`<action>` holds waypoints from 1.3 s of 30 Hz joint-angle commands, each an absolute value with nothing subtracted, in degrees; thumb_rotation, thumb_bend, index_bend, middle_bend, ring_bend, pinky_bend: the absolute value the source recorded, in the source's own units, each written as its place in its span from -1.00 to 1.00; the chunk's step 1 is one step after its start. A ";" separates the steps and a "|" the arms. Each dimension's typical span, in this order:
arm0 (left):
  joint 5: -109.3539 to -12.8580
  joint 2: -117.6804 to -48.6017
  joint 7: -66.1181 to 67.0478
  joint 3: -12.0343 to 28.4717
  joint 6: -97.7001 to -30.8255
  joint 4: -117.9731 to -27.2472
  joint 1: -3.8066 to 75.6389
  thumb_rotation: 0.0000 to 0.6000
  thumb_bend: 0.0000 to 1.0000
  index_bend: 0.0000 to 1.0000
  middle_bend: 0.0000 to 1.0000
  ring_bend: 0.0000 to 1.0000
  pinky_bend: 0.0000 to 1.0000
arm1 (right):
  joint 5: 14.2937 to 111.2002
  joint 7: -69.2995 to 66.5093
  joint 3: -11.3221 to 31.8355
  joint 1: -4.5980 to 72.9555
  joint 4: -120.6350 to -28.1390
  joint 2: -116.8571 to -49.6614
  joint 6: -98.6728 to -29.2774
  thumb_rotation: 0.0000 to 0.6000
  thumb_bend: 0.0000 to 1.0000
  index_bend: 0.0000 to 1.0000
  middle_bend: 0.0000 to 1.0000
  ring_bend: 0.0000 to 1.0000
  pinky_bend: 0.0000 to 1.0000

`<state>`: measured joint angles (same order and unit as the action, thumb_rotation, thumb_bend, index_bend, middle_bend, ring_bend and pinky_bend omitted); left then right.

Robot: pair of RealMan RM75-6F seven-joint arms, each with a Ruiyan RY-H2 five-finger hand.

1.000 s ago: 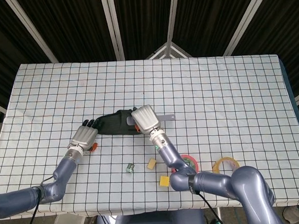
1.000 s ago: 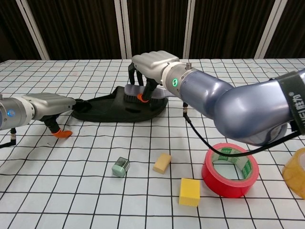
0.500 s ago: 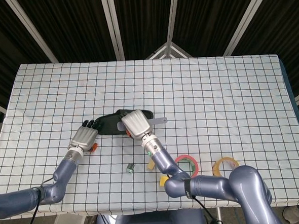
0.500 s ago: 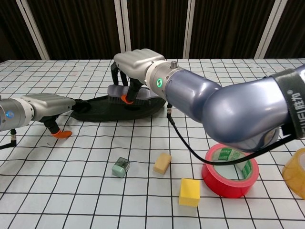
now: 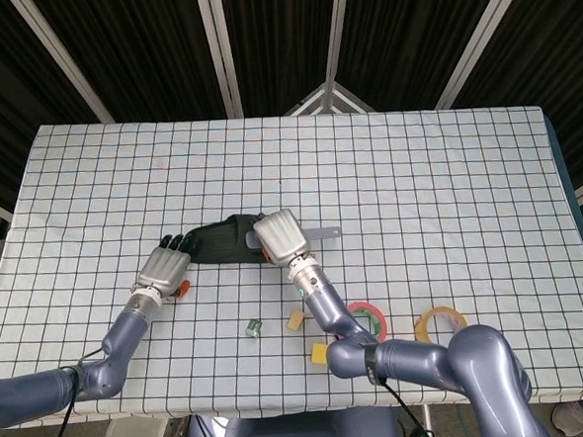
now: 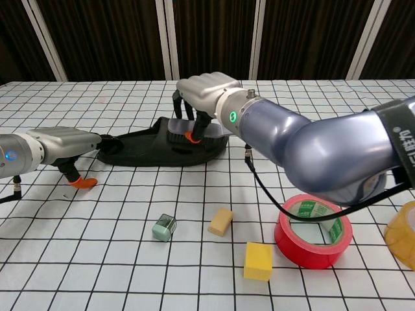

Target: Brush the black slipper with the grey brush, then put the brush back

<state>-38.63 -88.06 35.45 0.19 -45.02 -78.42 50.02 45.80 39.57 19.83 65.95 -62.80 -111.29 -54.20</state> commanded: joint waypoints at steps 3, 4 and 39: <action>-38.69 -88.18 35.43 0.02 -45.02 -78.49 50.11 0.88 0.09 -0.97 -0.94 -0.96 -0.94 | 45.55 39.88 19.49 65.08 -62.09 -110.50 -54.46 1.00 0.05 0.47 0.29 0.18 0.16; -38.71 -88.20 35.44 -0.02 -45.09 -78.56 50.13 0.88 0.09 -0.98 -0.94 -0.96 -0.94 | 45.62 39.96 19.31 64.85 -61.93 -110.30 -54.49 1.00 0.05 0.47 0.29 0.18 0.16; -80.05 -70.96 16.39 -3.45 -76.80 -100.25 31.89 0.87 -0.60 -1.00 -1.00 -1.00 -0.98 | 44.66 41.40 14.44 50.16 -78.85 -91.09 -64.31 1.00 0.05 0.47 0.29 0.18 0.16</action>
<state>-77.05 -73.68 16.56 -1.49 -71.92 -98.56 35.69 45.31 42.45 15.04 51.24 -78.84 -91.80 -64.51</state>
